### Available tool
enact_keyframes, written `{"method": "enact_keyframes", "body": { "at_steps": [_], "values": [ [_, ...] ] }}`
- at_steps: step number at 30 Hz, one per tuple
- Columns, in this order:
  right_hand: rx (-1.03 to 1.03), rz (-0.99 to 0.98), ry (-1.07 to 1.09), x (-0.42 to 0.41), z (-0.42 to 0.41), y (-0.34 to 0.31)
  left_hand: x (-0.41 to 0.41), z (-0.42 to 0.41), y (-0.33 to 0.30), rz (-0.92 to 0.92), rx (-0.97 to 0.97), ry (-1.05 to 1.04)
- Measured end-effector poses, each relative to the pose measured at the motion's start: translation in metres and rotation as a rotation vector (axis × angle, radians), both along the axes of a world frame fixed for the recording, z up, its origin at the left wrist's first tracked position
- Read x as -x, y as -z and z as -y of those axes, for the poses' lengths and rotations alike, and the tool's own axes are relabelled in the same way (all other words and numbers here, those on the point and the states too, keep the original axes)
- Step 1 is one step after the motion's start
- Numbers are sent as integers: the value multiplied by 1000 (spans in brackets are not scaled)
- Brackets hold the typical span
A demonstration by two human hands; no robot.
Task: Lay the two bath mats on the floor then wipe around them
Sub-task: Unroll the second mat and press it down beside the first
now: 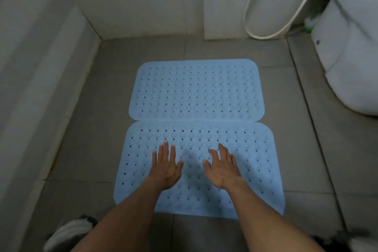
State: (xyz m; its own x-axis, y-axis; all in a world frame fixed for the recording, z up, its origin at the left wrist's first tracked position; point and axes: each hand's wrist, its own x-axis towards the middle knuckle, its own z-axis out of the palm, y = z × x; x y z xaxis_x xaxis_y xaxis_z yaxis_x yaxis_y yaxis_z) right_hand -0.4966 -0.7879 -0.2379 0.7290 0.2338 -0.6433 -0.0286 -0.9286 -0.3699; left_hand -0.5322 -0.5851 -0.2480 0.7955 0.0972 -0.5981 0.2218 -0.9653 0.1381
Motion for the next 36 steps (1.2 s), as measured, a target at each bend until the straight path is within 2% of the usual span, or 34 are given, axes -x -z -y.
{"method": "enact_keyframes", "body": {
  "at_steps": [11, 19, 26, 36],
  "values": [
    [14, 8, -27, -4, 61, -293, -6, 53, -308, 14, 6, -39],
    [-15, 133, -78, -34, 67, -467, -13, 71, -499, 190, 17, -207],
    [-38, 244, -197, -62, 22, -581, 0, 36, -600, 297, -33, -376],
    [-286, 410, -334, -30, -125, -690, 74, -81, -729, 530, -248, -529]
  ]
}}
